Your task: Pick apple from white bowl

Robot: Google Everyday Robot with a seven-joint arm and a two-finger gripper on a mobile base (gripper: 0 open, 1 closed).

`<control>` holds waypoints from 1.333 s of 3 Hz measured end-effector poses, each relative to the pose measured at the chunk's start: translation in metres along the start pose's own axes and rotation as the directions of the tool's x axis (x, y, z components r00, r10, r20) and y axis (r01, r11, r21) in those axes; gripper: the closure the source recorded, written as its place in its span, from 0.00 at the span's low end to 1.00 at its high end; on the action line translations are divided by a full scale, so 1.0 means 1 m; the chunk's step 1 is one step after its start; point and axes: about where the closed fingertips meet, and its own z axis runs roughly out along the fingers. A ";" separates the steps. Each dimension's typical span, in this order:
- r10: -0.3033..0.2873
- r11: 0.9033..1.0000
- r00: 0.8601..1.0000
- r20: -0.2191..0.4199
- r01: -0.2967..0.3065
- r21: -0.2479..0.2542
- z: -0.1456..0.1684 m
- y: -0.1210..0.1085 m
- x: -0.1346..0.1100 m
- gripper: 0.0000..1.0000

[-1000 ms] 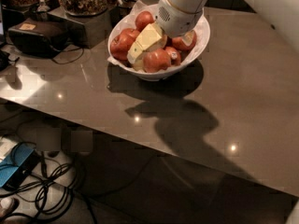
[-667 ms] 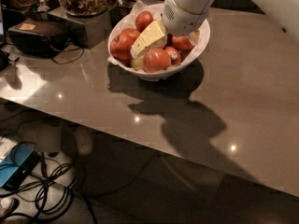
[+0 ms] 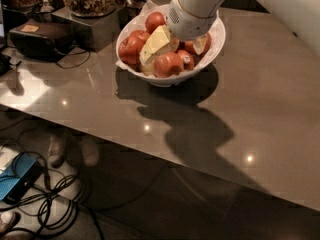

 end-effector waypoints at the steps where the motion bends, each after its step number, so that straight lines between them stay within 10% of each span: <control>1: -0.027 1.000 1.000 -0.011 0.027 0.012 0.002 0.009 -0.001 0.16; 4: -0.055 0.997 0.998 -0.036 0.056 0.045 0.014 0.009 -0.007 0.31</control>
Offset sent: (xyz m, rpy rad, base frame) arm -0.0037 0.0199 -0.0073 -0.0609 0.0185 0.0562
